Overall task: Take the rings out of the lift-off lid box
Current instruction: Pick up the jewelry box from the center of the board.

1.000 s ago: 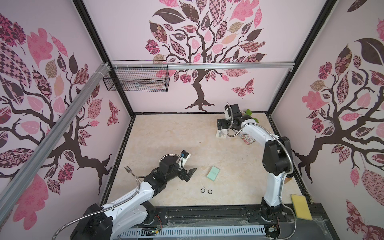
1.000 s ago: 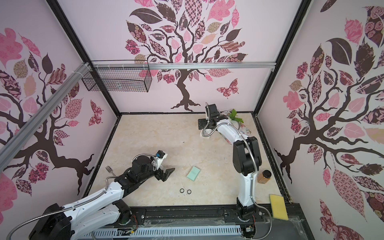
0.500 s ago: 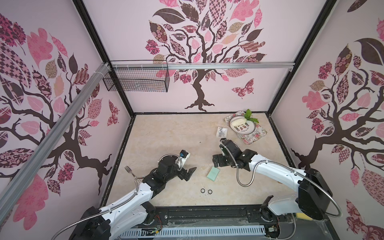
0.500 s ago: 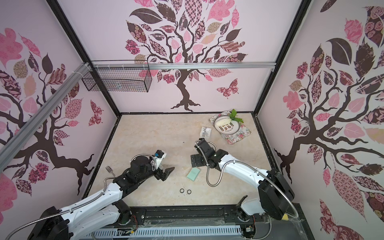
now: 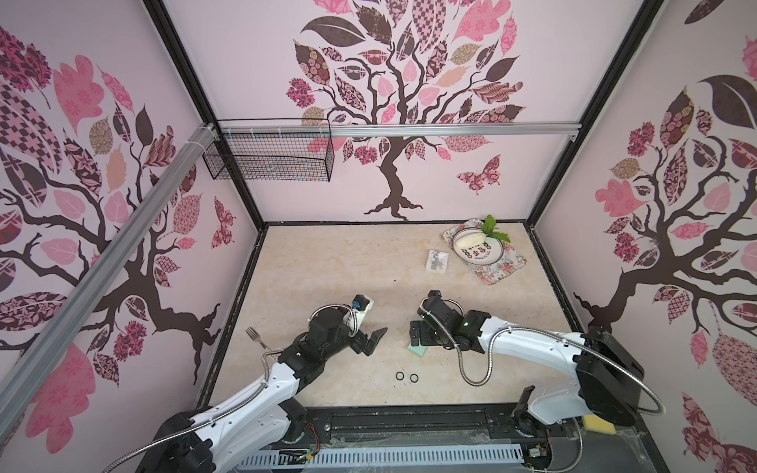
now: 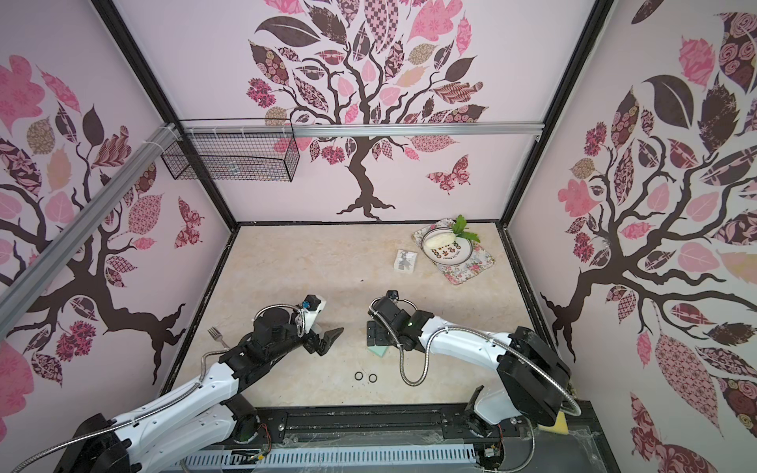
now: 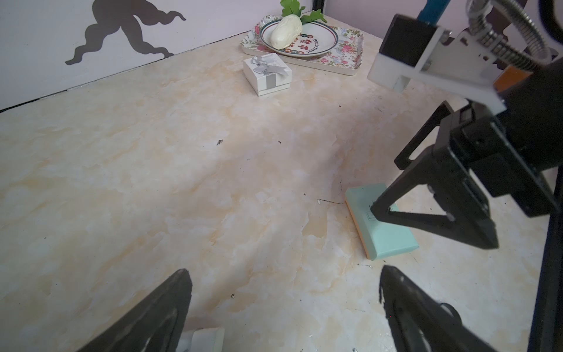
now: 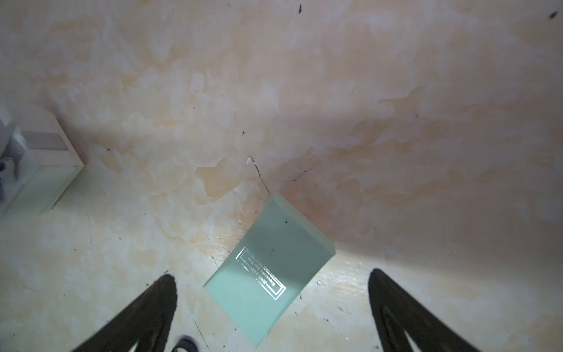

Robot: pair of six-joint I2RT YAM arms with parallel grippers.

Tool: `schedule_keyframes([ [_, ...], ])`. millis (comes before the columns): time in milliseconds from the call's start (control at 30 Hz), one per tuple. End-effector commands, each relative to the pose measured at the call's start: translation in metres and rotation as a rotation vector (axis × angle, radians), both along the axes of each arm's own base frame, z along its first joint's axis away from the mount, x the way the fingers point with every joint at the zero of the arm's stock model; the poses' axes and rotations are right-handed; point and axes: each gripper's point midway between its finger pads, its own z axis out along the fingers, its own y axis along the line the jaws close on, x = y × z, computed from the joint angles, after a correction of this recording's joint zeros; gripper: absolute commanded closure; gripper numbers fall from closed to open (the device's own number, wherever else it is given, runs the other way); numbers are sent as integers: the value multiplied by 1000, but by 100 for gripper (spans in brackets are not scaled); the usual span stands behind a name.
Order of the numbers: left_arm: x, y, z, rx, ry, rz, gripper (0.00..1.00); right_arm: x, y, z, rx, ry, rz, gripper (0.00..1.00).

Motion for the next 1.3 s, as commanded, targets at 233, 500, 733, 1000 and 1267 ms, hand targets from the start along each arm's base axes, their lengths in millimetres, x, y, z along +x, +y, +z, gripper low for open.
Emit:
schedule_keyframes([
  [233, -3, 1, -11, 5, 12, -6, 2, 3, 13, -15, 44, 60, -137, 4],
  [500, -3, 1, -12, 8, 14, -6, 2, 3, 13, -25, 25, 70, -130, 15],
  [733, -4, 0, -13, 10, 17, -9, 2, 2, 8, -24, -6, 60, -118, 32],
  [1000, -4, 1, -12, 5, 15, -10, 2, 5, 1, -20, -70, 32, -78, 33],
  [1267, -5, 1, -10, 2, 9, -10, 2, 6, 1, -22, -119, 26, -20, 38],
])
